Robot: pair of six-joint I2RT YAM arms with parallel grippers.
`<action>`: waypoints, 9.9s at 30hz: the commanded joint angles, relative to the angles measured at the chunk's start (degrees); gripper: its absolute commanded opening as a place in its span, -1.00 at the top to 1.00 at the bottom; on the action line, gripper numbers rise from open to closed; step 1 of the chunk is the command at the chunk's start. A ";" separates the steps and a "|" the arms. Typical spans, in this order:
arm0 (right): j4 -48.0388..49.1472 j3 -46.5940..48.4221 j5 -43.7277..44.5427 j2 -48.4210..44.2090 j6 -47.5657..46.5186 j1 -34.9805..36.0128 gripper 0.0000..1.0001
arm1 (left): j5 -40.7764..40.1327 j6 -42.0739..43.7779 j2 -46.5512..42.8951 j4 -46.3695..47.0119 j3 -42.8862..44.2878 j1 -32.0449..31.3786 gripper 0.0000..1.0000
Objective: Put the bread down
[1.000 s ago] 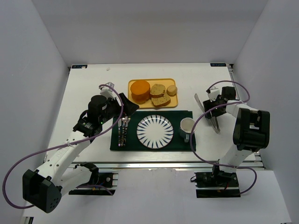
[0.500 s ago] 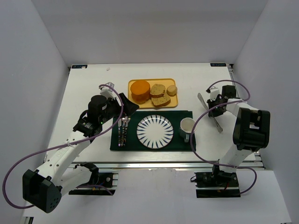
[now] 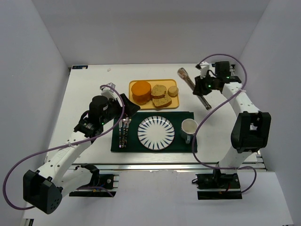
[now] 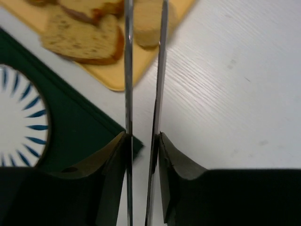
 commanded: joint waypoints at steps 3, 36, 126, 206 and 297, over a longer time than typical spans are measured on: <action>-3.29 4.99 -4.04 -0.68 -0.22 8.38 0.20 | -0.79 -0.06 -0.87 -1.40 2.82 0.21 -0.86; -1.35 10.88 10.19 4.24 -18.59 30.28 -0.06 | -7.73 -0.42 -8.08 -8.52 2.38 0.21 -0.86; -8.92 -28.32 0.36 -44.27 -30.90 33.80 -0.09 | -13.18 -1.29 -13.79 -9.84 0.01 0.21 -0.87; -12.70 -24.62 -10.11 -42.87 -35.55 23.86 0.71 | -11.42 -2.00 -12.30 -6.68 -1.31 0.21 -0.87; 2.51 -7.58 10.90 -2.09 -39.68 19.03 0.15 | -9.93 -3.58 -13.79 -6.41 -2.54 0.21 -0.87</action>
